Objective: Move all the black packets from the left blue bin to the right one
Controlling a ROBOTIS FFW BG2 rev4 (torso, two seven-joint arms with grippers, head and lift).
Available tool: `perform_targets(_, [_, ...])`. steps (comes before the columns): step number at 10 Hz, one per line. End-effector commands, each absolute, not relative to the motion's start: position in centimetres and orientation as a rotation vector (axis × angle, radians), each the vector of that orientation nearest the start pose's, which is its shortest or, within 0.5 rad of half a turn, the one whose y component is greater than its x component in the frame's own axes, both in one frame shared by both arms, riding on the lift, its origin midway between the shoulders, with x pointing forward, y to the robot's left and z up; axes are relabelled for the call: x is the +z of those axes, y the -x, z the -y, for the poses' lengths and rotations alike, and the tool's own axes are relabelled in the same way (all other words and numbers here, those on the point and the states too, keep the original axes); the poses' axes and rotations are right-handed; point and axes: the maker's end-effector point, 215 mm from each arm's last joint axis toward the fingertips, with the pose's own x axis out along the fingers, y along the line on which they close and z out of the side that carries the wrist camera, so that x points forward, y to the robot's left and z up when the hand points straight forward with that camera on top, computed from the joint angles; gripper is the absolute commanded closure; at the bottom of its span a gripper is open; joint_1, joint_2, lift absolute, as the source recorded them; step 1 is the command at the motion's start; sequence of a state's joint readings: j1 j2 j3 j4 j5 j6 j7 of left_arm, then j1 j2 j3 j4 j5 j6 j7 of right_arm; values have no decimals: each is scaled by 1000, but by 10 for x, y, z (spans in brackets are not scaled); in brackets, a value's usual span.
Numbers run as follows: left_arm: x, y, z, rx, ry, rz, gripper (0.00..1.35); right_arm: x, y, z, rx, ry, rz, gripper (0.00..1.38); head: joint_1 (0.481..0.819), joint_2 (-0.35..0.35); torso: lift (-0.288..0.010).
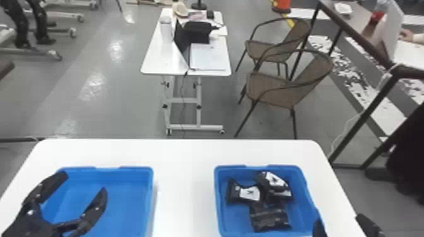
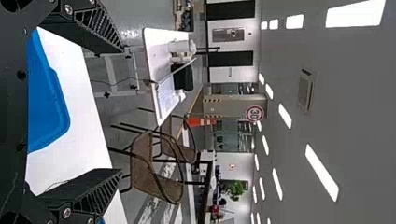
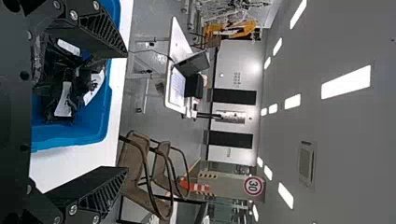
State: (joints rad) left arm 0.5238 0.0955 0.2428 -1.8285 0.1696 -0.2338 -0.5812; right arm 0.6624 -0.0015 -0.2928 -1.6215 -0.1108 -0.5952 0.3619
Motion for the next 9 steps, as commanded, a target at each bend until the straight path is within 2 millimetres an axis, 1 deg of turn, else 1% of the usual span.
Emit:
perform_targets(1, [-380, -402, -264, -380, -33, -18, 124, -436, -320, 325, 64, 82, -15, 162, 695, -97, 0])
perform_targets(4, [-380, -403, -266, -380, -25, -19, 124, -434, -321, 325, 65, 85, -11, 162, 695, -96, 0])
perform_targets(9, [-386, -400, -265, -382, -13, -39, 124, -434, -320, 324, 67, 88, -15, 163, 695, -95, 0])
